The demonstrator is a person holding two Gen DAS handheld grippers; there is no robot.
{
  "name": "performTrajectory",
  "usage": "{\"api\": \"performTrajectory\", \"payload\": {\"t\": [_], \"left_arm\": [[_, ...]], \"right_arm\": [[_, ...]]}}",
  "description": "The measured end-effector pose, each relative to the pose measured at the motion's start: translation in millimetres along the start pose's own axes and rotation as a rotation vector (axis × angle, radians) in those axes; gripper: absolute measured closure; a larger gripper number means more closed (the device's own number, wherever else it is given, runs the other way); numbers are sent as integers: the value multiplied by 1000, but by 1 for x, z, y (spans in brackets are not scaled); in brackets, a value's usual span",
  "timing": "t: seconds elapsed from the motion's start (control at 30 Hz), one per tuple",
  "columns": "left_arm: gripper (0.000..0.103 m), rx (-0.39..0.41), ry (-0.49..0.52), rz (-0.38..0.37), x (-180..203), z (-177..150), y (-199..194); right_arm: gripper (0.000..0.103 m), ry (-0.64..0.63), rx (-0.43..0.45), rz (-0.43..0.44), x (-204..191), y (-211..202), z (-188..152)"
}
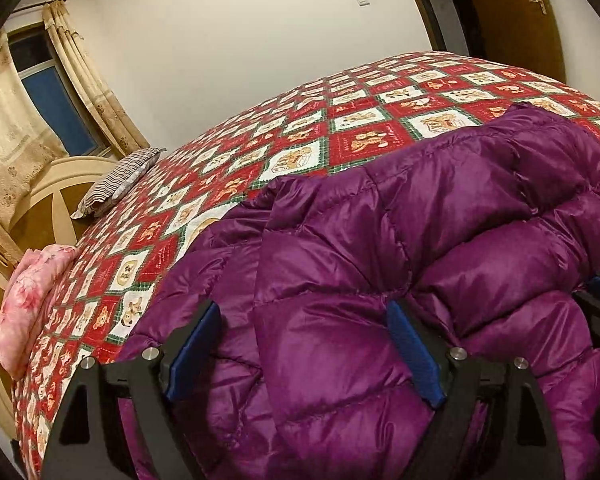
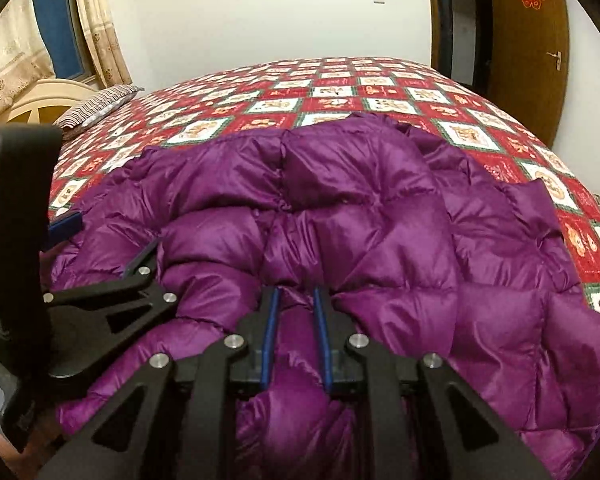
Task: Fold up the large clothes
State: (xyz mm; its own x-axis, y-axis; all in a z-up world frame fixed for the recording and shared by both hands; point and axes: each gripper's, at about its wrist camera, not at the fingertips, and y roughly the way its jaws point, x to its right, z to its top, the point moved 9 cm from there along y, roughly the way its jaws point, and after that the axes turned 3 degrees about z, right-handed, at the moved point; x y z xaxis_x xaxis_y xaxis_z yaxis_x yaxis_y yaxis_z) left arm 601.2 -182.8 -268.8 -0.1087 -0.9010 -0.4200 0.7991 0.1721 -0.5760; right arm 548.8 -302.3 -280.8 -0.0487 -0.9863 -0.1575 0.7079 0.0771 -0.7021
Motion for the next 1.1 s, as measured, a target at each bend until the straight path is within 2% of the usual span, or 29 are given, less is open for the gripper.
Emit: {"api": "performTrajectory", "payload": {"t": [0.2, 0.27, 0.33, 0.47, 0.53, 0.57, 0.63, 0.73, 0.83, 0.9, 0.97, 1.1], "left_arm": [[17, -22, -7, -14, -5, 1, -3], [17, -53, -39, -29, -21, 7, -10], [17, -35, -86, 2, -45, 21, -21], [15, -26, -229, 30, -78, 62, -22], [15, -36, -259, 45, -74, 79, -14], [15, -42, -271, 50, -68, 86, -9], [15, -61, -262, 26, -45, 92, 4], [15, -105, -177, 46, -11, 81, 29], [15, -126, -132, 47, 8, 61, 48], [15, -115, -142, 37, 9, 59, 51], [10, -128, -158, 32, 7, 58, 55], [8, -147, -180, 21, 8, 53, 61]], "right_arm": [[82, -5, 1, -4, 0, 0, 0], [82, -6, -23, 18, 0, -2, 2], [81, 27, -33, 43, 5, -15, 11], [70, 126, 97, 4, 26, -48, 57], [70, 176, 121, -17, 34, -45, 83], [70, 184, 135, -57, 40, -37, 98], [70, 213, 124, -75, 44, -13, 107], [70, 225, 49, -80, 46, 26, 96], [70, 213, 19, -79, 47, 44, 79], [71, 212, 29, -63, 48, 44, 73], [71, 220, 25, -49, 49, 45, 70], [71, 233, 6, -39, 51, 53, 69]]}}
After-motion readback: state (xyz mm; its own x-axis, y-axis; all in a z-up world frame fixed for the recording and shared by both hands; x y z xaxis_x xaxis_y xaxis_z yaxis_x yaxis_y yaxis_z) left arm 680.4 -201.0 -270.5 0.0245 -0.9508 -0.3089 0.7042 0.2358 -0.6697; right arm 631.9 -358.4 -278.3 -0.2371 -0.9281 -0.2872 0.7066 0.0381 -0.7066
